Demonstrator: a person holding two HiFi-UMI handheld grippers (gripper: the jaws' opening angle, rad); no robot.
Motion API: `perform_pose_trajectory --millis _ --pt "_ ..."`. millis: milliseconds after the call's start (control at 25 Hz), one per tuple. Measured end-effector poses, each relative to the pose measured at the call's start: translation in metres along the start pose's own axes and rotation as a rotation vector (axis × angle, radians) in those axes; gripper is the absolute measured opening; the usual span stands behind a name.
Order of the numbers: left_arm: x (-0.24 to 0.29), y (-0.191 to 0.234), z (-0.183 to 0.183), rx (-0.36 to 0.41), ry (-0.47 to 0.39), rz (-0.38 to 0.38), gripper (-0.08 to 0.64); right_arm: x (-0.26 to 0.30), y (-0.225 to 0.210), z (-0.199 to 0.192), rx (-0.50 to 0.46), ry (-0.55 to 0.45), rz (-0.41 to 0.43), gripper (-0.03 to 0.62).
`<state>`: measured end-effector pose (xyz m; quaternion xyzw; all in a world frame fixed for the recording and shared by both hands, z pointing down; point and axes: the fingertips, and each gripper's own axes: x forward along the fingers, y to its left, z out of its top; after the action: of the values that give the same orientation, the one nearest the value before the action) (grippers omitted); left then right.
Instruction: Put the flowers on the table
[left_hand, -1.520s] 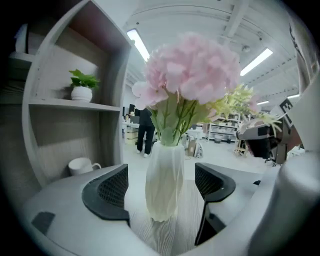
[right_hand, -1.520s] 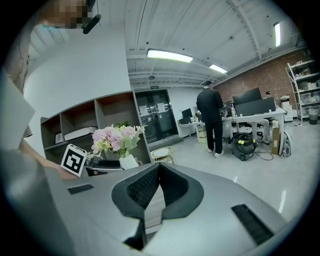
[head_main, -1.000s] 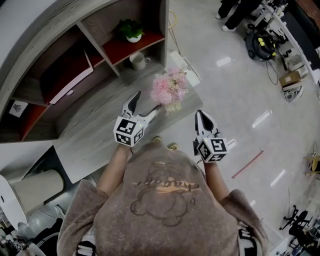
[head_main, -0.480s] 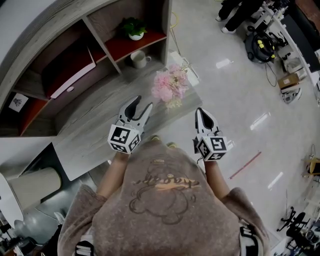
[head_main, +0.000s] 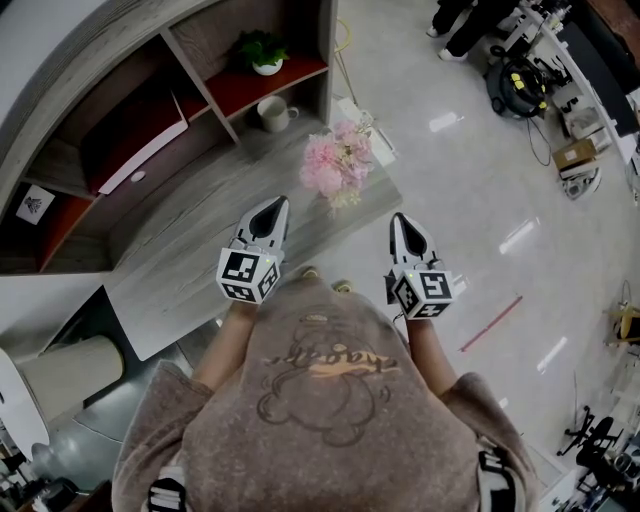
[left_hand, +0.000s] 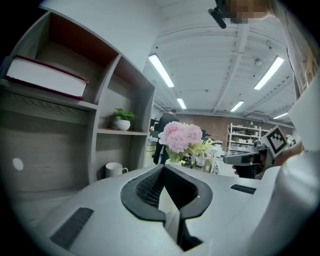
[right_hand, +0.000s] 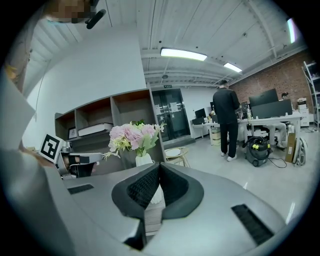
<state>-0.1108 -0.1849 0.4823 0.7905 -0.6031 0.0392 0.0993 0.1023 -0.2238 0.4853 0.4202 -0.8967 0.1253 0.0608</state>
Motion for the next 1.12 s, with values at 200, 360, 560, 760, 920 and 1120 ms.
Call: perform_pose_trajectory --millis 200,360,560,760,920,1120 --pt "-0.001 -0.004 -0.001 -0.021 0.0 -0.008 0.018 -0.004 0.001 -0.001 0.005 -0.005 -0.005 -0.012" --pt "0.0 -0.005 0.003 -0.042 -0.005 -0.014 0.017 -0.005 0.002 -0.001 0.004 -0.009 -0.003 -0.012" --pt "-0.001 -0.003 0.006 -0.052 -0.008 -0.013 0.018 -0.003 0.005 0.001 0.008 -0.019 -0.002 -0.012" --pt "0.001 0.0 0.011 -0.06 -0.006 -0.01 0.017 -0.002 0.005 0.002 0.013 -0.021 -0.001 -0.012" --pt "0.001 0.001 0.013 -0.059 -0.011 -0.008 0.018 -0.002 0.006 0.001 0.014 -0.022 0.003 -0.012" --pt "0.001 0.001 0.012 -0.062 -0.001 -0.007 0.017 -0.002 0.005 0.0 0.016 -0.019 0.007 -0.012"
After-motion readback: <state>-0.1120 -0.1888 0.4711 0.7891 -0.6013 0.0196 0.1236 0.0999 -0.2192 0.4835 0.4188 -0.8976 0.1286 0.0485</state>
